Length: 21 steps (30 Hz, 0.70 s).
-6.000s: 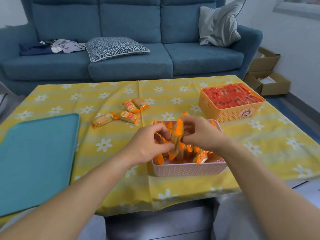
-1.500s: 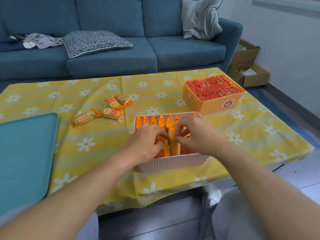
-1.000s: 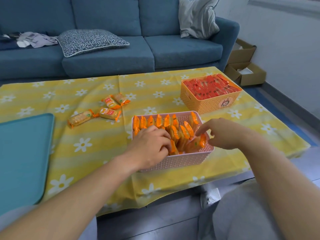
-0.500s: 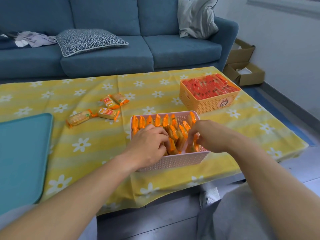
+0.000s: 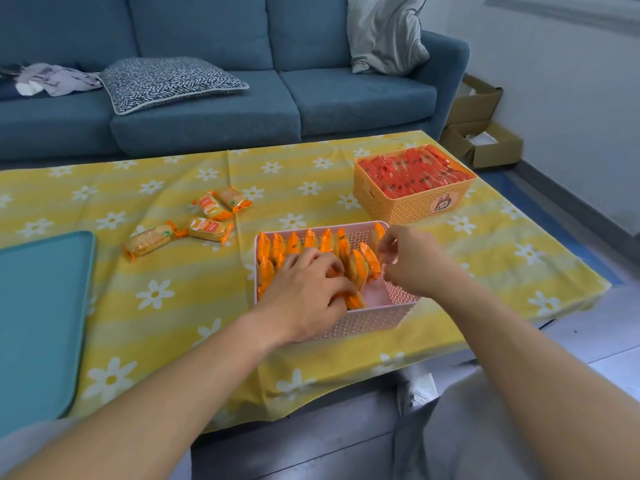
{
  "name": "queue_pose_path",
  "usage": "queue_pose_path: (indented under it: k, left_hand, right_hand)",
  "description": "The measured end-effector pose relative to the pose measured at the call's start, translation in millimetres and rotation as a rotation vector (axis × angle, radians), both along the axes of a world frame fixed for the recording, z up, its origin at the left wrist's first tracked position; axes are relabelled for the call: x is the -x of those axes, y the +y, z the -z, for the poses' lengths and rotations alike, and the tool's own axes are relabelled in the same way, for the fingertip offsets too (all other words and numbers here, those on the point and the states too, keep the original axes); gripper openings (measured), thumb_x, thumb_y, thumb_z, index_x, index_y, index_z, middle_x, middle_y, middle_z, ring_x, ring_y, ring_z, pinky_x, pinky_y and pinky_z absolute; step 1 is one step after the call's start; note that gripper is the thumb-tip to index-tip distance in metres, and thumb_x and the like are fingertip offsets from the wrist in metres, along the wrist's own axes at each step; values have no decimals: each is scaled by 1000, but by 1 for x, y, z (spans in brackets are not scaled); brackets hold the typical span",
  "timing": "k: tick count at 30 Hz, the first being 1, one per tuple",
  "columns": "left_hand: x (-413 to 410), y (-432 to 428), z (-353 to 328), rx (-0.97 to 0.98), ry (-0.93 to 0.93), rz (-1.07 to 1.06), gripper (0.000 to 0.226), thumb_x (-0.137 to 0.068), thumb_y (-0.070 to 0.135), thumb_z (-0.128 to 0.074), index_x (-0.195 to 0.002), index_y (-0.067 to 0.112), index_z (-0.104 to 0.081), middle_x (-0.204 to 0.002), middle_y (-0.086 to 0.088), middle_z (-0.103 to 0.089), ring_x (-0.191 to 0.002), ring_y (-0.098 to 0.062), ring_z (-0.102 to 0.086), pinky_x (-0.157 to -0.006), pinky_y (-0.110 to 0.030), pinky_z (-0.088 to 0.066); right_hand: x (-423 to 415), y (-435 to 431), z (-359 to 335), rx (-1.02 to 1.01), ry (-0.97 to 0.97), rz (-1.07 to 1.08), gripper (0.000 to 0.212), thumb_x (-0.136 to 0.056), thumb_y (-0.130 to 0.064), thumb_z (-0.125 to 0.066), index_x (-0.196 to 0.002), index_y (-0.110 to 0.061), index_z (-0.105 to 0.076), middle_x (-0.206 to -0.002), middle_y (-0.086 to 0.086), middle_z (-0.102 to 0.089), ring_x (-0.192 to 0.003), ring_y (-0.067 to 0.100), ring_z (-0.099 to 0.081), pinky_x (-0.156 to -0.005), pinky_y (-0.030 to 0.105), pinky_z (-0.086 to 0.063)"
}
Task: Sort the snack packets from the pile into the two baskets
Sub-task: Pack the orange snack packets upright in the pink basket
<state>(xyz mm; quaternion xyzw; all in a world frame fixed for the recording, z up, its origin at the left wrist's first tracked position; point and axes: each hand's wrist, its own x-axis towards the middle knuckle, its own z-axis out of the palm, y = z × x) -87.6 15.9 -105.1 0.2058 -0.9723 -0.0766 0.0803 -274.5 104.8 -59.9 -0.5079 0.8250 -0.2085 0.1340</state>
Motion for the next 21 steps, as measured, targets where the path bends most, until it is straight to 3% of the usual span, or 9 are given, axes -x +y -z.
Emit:
queue_pose_path:
  k: [3, 6, 8, 10, 12, 15, 17, 19, 21]
  left_hand:
    - [3, 2, -4, 39, -20, 51, 46, -89, 43, -33, -115, 37, -69, -155, 13, -38, -143, -21, -25, -114, -46, -26]
    - [6, 3, -5, 40, -93, 110, 40, -96, 41, -36, -127, 29, -58, -165, 12, -23, -153, -20, -11, -123, -46, -11]
    - [6, 1, -5, 39, -113, 93, 42, -97, 44, -36, -133, 28, -53, -162, 11, -30, -152, -20, -15, -124, -46, -7]
    - [5, 0, -5, 55, -87, 72, 42, -95, 48, -37, -127, 31, -57, -150, 8, -47, -145, -21, -29, -122, -48, -11]
    - [5, -2, -7, 83, -73, 64, 41, -92, 52, -35, -116, 34, -62, -133, 6, -57, -133, -21, -40, -119, -48, -18]
    - [4, -5, -8, 70, -83, 58, 47, -90, 57, -30, -114, 37, -65, -130, 6, -57, -130, -19, -40, -118, -46, -20]
    - [2, -8, -7, 15, -72, 65, 50, -90, 58, -29, -117, 39, -66, -136, 8, -54, -133, -16, -36, -119, -44, -19]
    - [-1, -11, -6, -6, -57, 87, 49, -91, 59, -30, -120, 40, -65, -140, 9, -52, -135, -15, -33, -118, -41, -20]
    - [-2, -11, -5, -18, -37, 101, 51, -90, 59, -30, -122, 40, -64, -143, 10, -51, -136, -14, -32, -118, -38, -21]
  right_hand:
    - [1, -5, 6, -59, 92, -2, 27, -86, -2, -56, -110, -9, -65, -97, 11, -70, -89, 31, -63, -74, 39, -54]
    - [-5, -16, 21, -174, 116, -44, 24, -90, -8, -55, -114, -7, -58, -97, 15, -68, -88, 34, -61, -71, 38, -51]
    - [-6, -23, 26, -188, 60, -24, 22, -89, -7, -55, -112, -6, -55, -94, 14, -64, -84, 34, -57, -67, 35, -46]
    - [-7, -30, 31, -125, -75, 41, 20, -84, -5, -59, -104, -4, -59, -91, 14, -68, -86, 35, -62, -68, 40, -51]
    - [-11, -34, 34, -25, -351, 134, 16, -76, -2, -59, -91, -7, -62, -84, 14, -70, -84, 35, -67, -75, 47, -58]
    - [-18, -36, 35, 71, -657, 230, 25, -77, 7, -49, -74, -18, -53, -63, 1, -56, -63, 21, -54, -63, 39, -49]
    - [-19, -33, 32, 51, -742, 247, 32, -75, 12, -44, -65, -18, -50, -56, -1, -47, -57, 19, -44, -59, 35, -39]
    - [-16, -31, 31, 35, -743, 268, 29, -70, 4, -48, -53, -17, -55, -55, 4, -49, -61, 23, -46, -64, 39, -40]
    - [-12, -28, 30, 10, -705, 270, 17, -66, -5, -53, -55, -14, -63, -58, 8, -54, -67, 25, -51, -68, 41, -43]
